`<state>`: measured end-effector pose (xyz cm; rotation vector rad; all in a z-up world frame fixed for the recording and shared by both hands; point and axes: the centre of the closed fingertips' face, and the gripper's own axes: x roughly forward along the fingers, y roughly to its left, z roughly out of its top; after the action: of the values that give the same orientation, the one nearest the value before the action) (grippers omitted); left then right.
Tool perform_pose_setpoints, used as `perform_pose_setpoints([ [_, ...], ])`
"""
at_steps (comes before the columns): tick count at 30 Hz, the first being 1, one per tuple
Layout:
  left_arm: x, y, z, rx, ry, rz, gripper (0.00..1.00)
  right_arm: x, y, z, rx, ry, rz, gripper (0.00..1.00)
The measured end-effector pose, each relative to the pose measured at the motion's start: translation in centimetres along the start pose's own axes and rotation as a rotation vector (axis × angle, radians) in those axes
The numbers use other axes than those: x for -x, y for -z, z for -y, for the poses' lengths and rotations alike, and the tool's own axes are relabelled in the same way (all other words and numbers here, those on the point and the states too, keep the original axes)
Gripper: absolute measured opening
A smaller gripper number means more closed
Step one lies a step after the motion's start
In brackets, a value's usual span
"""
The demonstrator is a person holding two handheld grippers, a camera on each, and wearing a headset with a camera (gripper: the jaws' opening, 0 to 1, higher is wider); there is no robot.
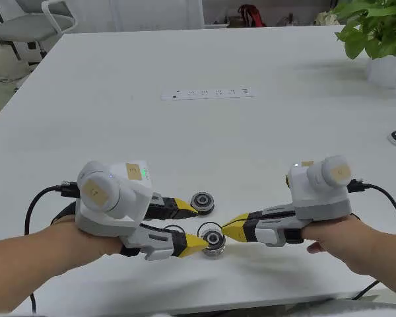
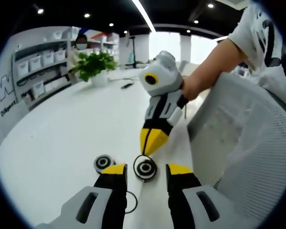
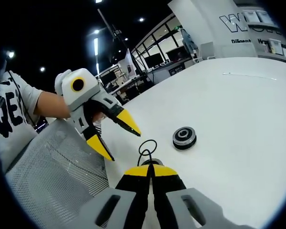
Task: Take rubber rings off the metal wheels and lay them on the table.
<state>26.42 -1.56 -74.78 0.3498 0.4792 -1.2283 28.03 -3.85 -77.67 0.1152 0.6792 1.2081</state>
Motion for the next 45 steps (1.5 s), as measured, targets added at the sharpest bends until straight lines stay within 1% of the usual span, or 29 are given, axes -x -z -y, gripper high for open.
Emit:
perform_pose_setpoints([
  [4, 0.8, -0.1, -0.2, 0.004, -0.009, 0.011, 0.36, 0.0, -0.3, -0.2, 0.004, -0.007, -0.001, 0.00],
  [5, 1.1, -0.1, -0.4, -0.002, -0.022, 0.016, 0.38, 0.0, -0.3, -0.4, 0.006, -0.011, -0.002, 0.00],
  [7, 1.5, -0.1, -0.5, -0.005, -0.027, 0.020, 0.42, 0.0, -0.6, -0.6, 0.006, -0.017, -0.001, 0.00],
  [12, 2.6, 0.2, -1.0, 0.008, -0.049, 0.026, 0.44, -0.4, -1.2, -1.0, 0.014, -0.032, -0.002, 0.00],
  [15, 3.3, 0.5, -1.4, 0.021, -0.069, 0.031, 0.45, -0.9, -1.6, -1.2, 0.020, -0.040, -0.005, 0.00],
  [19, 4.0, 1.0, -1.6, 0.021, -0.088, 0.027, 0.48, -1.5, -2.0, -1.5, 0.026, -0.048, -0.005, 0.00],
  [24, 5.0, 1.6, -2.0, 0.048, -0.109, 0.032, 0.50, -2.7, -2.3, -2.1, 0.036, -0.064, -0.018, 0.00],
  [30, 5.7, 2.2, -2.2, 0.069, -0.130, 0.035, 0.51, -4.0, -2.6, -2.3, 0.048, -0.063, -0.029, 0.00],
  [35, 6.1, 2.7, -2.3, 0.080, -0.143, 0.035, 0.52, -5.2, -2.6, -2.1, 0.048, -0.054, -0.040, 0.00],
  [45, 6.6, 3.2, -2.4, 0.092, -0.157, 0.030, 0.52, -6.6, -2.1, -2.0, 0.048, -0.042, -0.067, 0.00],
])
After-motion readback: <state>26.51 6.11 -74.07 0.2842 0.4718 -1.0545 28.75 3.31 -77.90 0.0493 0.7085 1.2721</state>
